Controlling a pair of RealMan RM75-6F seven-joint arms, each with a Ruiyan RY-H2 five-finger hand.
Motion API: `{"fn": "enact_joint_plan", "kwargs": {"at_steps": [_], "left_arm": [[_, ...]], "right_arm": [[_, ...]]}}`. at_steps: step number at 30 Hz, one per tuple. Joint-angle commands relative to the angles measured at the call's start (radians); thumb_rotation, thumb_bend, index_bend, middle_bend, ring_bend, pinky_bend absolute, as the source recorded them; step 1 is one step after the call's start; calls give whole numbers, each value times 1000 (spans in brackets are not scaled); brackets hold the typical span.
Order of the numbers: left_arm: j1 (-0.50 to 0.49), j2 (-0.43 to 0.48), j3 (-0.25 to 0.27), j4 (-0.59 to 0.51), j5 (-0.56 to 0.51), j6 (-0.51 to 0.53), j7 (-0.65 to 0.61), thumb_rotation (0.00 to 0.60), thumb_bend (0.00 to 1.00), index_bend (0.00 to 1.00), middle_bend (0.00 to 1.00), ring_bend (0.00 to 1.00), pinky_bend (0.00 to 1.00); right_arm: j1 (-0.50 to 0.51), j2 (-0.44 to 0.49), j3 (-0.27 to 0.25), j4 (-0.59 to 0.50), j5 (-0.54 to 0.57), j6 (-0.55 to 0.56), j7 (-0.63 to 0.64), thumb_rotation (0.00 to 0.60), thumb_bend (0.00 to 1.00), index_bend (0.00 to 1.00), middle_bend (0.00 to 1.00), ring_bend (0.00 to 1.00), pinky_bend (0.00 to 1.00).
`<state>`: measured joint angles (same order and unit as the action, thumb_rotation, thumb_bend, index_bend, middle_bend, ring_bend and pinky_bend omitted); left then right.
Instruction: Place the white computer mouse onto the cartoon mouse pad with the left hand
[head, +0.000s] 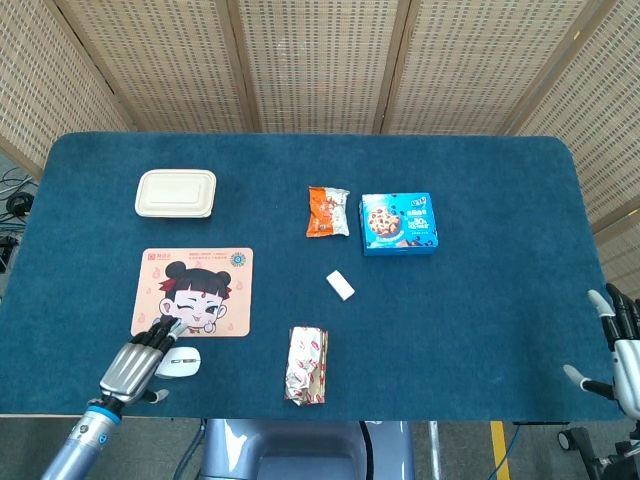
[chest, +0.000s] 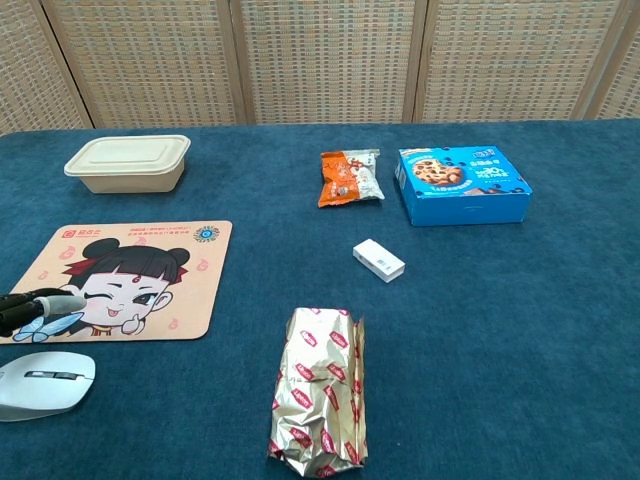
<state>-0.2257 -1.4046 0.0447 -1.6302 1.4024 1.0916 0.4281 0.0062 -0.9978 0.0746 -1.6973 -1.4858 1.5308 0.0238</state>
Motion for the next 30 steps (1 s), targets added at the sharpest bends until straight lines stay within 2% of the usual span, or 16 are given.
{"fn": "enact_joint_plan", "kwargs": {"at_steps": [1,6,11,14,18,24,25,28,30], "left_arm": [[-18,-28,-17,-14,-51,-23,39,600,70,113,112,166,286],[-29,-49,-33,-16,-98,-14,87,600,161,273,282,317,402],[-34,-60,-35,-10,-112,2,95,600,176,436,430,439,506],[-37,-60,-42,-10,-135,3,90,600,183,489,468,475,530],[-43,-44,-63,-28,-154,6,38,600,199,494,470,479,531],[-72,28,-149,-112,-231,11,-25,600,200,502,474,485,533],[-88,46,-193,-135,-285,7,-38,600,200,502,475,485,533],[-130,71,-274,-168,-428,-18,-41,600,199,503,475,486,533],[-174,79,-341,-177,-568,-44,-43,600,204,505,475,490,534]], "right_arm": [[0,0,1,-1,2,0,3,600,0,0,0,0,0],[0,0,3,1,5,1,6,600,0,0,0,0,0],[0,0,3,0,10,-1,6,600,0,0,0,0,0],[1,0,4,0,15,-5,7,600,0,0,0,0,0],[1,1,4,0,17,-6,10,600,0,0,0,0,0],[-1,4,2,-2,13,-4,13,600,0,0,0,0,0],[-1,4,1,-3,11,-4,13,600,0,0,0,0,0],[0,5,0,-5,8,-4,14,600,0,0,0,0,0],[1,6,0,-4,10,-8,17,600,0,0,0,0,0]]}}
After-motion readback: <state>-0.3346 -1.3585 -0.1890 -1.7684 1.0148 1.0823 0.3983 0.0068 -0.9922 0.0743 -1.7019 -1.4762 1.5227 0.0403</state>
